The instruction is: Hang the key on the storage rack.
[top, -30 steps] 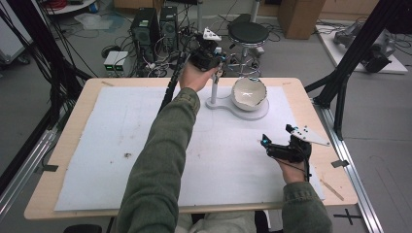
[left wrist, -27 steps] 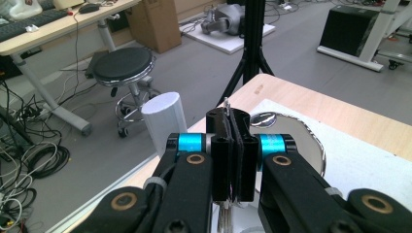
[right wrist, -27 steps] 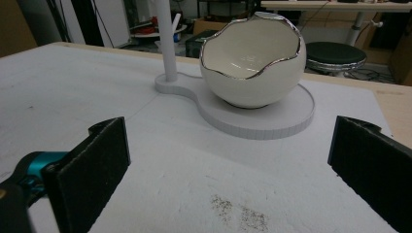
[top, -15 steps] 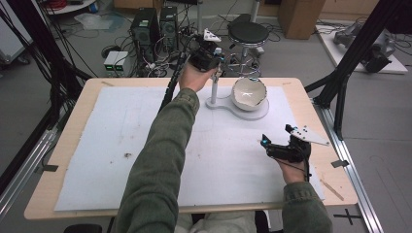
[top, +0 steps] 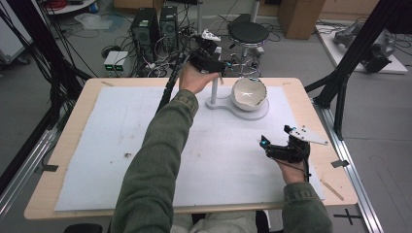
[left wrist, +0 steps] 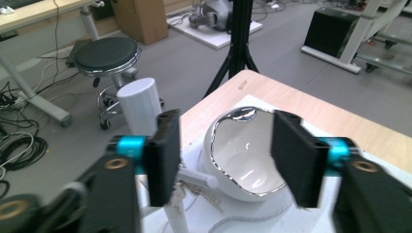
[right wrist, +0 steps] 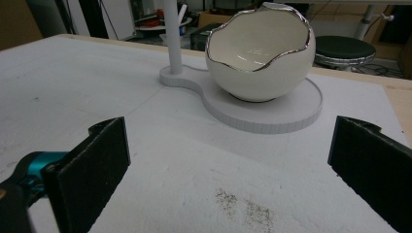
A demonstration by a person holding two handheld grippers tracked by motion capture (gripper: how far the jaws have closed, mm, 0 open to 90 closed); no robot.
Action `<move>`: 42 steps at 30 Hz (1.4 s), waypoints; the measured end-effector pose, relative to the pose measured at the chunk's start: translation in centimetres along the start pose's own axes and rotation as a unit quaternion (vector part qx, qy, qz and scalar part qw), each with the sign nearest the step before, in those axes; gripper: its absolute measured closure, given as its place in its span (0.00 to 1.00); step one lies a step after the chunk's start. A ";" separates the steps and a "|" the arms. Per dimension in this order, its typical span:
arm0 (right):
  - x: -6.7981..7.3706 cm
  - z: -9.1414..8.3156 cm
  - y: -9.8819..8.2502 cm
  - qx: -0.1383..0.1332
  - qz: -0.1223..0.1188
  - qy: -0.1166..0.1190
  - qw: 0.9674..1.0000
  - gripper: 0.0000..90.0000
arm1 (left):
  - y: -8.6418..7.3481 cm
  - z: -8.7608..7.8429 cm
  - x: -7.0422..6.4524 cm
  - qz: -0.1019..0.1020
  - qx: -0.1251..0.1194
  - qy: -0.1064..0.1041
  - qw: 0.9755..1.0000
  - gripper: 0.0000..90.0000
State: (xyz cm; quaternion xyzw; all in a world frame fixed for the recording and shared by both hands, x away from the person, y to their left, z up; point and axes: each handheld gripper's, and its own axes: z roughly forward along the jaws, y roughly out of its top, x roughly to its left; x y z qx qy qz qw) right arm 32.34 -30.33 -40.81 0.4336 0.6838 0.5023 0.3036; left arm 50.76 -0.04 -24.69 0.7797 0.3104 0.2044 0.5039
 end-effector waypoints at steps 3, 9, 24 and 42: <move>0.1 0.0 0.0 0.002 -0.002 -0.001 1.000 0.00 | -0.1 -0.3 -0.1 0.001 0.000 -0.008 1.000 0.38; -0.1 -0.3 -0.1 -0.002 0.003 -0.008 1.000 0.00 | -0.9 -0.8 0.0 -0.014 0.006 -0.029 0.999 0.20; -0.1 -0.3 0.0 -0.007 0.004 -0.013 1.000 0.00 | -3.4 -2.4 0.5 -0.019 0.010 -0.014 1.000 0.02; -0.2 -0.3 0.0 -0.007 0.006 -0.014 1.000 0.00 | -7.0 -6.2 0.4 -0.015 -0.014 -0.014 1.000 0.02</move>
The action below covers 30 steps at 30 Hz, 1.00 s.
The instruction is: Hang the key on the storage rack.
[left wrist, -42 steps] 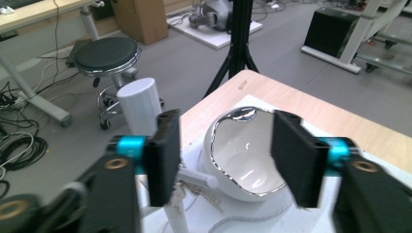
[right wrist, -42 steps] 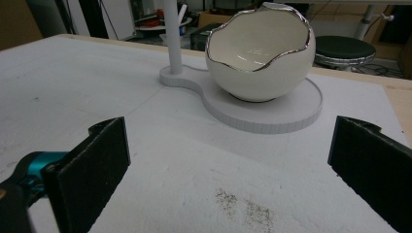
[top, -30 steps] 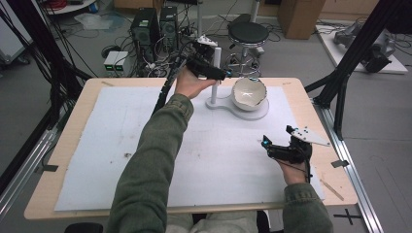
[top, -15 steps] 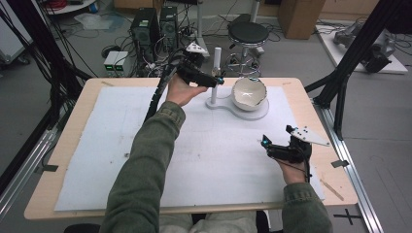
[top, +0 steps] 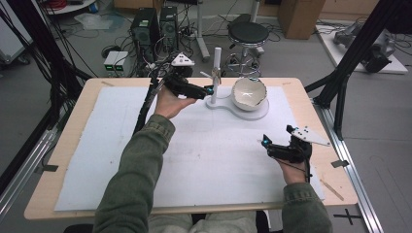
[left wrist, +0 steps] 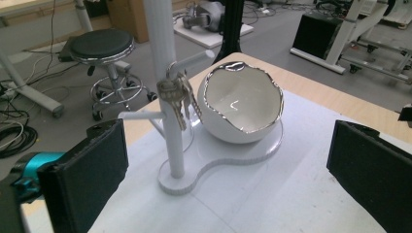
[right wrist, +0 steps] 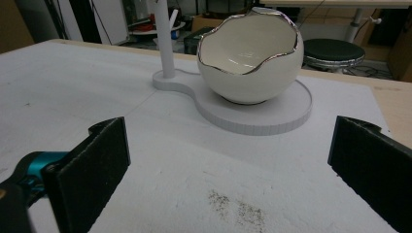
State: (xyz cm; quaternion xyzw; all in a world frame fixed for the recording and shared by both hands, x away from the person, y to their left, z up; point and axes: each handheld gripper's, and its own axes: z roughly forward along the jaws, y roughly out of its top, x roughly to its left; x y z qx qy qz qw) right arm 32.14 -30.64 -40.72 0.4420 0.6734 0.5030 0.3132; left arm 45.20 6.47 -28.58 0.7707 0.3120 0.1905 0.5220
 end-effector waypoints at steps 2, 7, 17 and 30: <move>0.0 0.0 0.0 -0.001 0.000 -0.001 1.000 0.00 | -0.3 -0.4 -0.1 0.005 0.000 0.008 1.000 0.02; 0.0 0.0 0.0 0.002 -0.004 0.000 1.000 0.00 | -1.1 -0.9 -0.1 0.007 0.001 0.011 1.000 0.02; 0.0 0.1 0.0 0.003 -0.005 0.000 1.000 0.00 | -2.9 -2.4 0.4 -0.002 0.002 0.022 1.000 0.02; 0.1 0.1 0.0 0.006 -0.003 -0.001 1.000 0.00 | -4.7 -4.1 0.2 -0.001 0.007 0.031 1.000 0.02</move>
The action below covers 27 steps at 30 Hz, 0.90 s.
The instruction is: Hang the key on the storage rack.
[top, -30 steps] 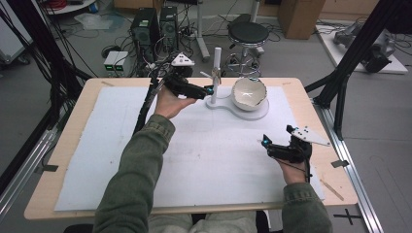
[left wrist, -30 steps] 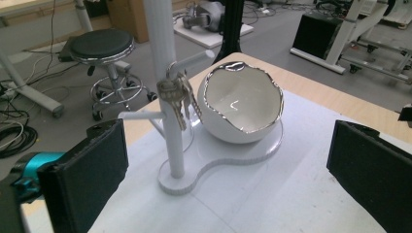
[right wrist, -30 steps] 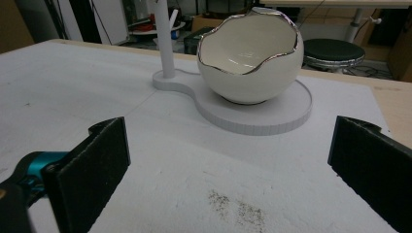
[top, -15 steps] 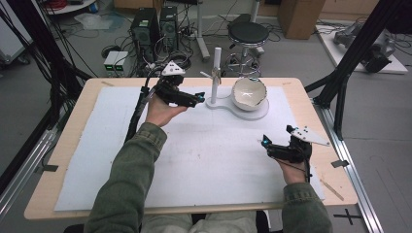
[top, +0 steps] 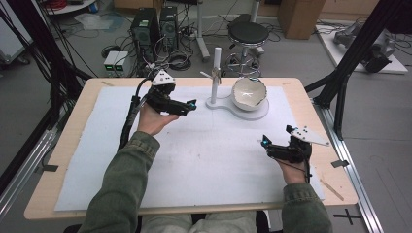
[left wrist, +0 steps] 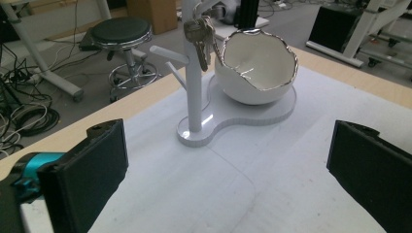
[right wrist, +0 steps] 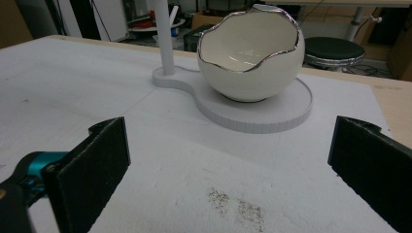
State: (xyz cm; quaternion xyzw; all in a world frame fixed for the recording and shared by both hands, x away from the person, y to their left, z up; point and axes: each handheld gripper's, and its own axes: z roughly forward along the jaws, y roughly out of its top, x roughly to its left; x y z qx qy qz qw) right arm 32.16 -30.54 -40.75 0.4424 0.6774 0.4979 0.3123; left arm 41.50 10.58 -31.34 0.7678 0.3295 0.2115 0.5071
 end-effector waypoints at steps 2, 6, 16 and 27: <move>0.0 0.0 0.0 0.001 0.000 0.000 1.000 0.00 | -0.2 -0.3 -0.2 0.007 0.004 0.004 1.000 0.02; -0.1 0.1 0.0 0.001 -0.001 0.001 1.000 0.00 | -0.7 -0.7 -0.5 0.014 0.008 0.006 1.000 0.02; 0.0 0.1 0.0 0.001 -0.004 0.000 1.000 0.00 | -3.2 -3.0 -0.3 0.000 -0.010 0.020 1.000 0.02; 0.1 0.1 0.0 0.002 -0.004 0.000 1.000 0.00 | -5.4 -6.0 0.6 -0.024 -0.040 0.045 0.998 0.02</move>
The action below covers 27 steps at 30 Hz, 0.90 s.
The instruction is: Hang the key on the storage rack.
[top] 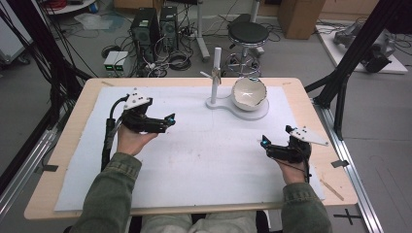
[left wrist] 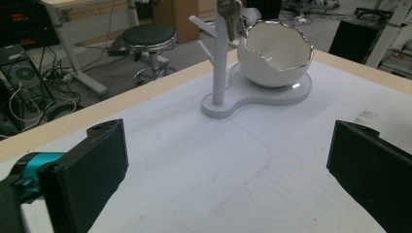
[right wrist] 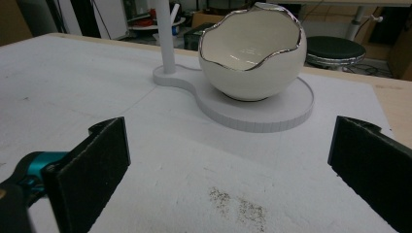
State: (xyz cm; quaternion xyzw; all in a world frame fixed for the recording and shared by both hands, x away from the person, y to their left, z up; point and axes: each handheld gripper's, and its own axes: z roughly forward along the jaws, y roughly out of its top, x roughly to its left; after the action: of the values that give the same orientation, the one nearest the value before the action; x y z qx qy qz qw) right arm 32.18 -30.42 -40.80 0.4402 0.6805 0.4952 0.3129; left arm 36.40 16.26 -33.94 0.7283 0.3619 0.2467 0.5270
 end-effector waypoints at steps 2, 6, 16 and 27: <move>0.0 0.0 0.0 0.000 0.000 0.000 1.000 0.00 | -0.4 -0.4 0.3 -0.004 -0.002 0.002 1.000 0.02; 0.0 0.0 0.0 0.001 0.001 0.001 1.000 0.00 | -1.1 -1.0 0.6 -0.008 -0.005 0.012 1.000 0.02; 0.2 0.1 0.0 0.003 -0.002 0.002 1.000 0.00 | -2.8 -2.5 1.7 -0.021 -0.006 0.035 0.999 0.02; 0.1 0.1 0.0 0.004 -0.002 0.001 1.000 0.00 | -4.0 -3.9 2.5 -0.032 -0.009 0.057 0.998 0.02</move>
State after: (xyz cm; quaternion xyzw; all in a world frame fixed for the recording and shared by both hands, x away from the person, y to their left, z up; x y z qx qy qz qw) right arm 32.17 -30.27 -40.86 0.4400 0.6832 0.4926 0.3115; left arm 34.00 21.27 -36.55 0.6966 0.4121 0.2743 0.5193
